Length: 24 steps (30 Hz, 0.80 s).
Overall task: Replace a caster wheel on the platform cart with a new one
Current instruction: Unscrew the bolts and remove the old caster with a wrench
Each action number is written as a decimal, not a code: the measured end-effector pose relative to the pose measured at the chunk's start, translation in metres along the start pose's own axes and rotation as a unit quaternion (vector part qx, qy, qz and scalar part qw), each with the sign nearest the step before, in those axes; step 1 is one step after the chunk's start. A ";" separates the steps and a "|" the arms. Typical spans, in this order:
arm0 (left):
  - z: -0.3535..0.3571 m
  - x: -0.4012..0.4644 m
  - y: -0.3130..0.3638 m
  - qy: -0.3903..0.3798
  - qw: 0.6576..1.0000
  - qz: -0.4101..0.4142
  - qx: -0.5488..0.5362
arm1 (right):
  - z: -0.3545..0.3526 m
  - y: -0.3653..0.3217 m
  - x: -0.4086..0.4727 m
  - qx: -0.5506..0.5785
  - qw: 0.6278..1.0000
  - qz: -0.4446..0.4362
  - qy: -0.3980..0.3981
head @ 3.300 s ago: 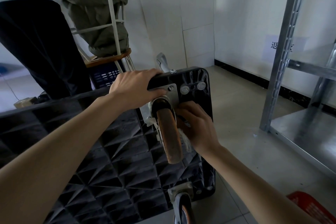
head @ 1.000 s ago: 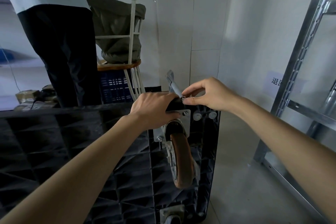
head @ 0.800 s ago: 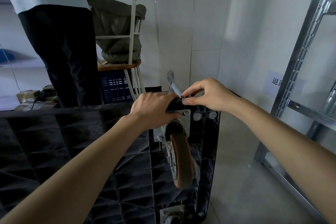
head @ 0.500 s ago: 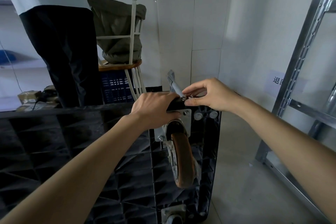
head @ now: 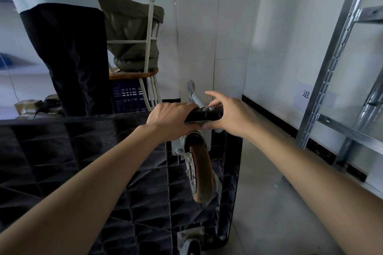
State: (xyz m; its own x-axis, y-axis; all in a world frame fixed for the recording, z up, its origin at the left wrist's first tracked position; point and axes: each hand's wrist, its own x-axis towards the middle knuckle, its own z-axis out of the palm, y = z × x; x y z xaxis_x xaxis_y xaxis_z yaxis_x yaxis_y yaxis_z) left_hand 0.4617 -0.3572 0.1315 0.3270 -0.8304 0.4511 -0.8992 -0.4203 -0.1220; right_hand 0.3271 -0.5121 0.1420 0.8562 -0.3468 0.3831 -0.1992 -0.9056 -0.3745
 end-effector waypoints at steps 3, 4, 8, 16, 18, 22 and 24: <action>-0.002 -0.001 -0.002 -0.005 1.000 0.001 -0.011 | 0.001 0.001 -0.003 -0.035 0.999 -0.007 0.002; -0.003 -0.002 -0.004 -0.008 1.000 0.002 -0.015 | 0.002 0.001 -0.004 -0.050 0.999 -0.010 0.008; -0.008 -0.015 -0.021 -0.019 1.000 -0.005 -0.021 | 0.007 0.000 -0.006 -0.074 0.997 -0.020 0.031; -0.009 -0.043 -0.052 0.003 1.000 -0.027 -0.012 | 0.009 0.000 -0.008 -0.069 0.996 -0.024 0.043; -0.007 -0.042 -0.050 0.018 0.999 -0.028 -0.004 | 0.009 0.000 -0.008 -0.067 0.997 -0.027 0.041; -0.006 -0.040 -0.049 0.025 0.999 -0.037 -0.003 | 0.006 0.002 -0.005 -0.086 0.996 -0.031 0.008; -0.006 -0.040 -0.048 0.023 0.999 -0.037 -0.001 | 0.005 0.004 0.001 -0.096 0.995 -0.021 -0.024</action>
State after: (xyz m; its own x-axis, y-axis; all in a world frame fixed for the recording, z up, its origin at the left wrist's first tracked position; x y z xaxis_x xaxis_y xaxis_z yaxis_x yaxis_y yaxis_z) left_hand 0.4901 -0.3013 0.1249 0.3792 -0.7796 0.4984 -0.8738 -0.4789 -0.0844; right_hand 0.3298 -0.5151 0.1367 0.8863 -0.2996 0.3532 -0.2464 -0.9507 -0.1882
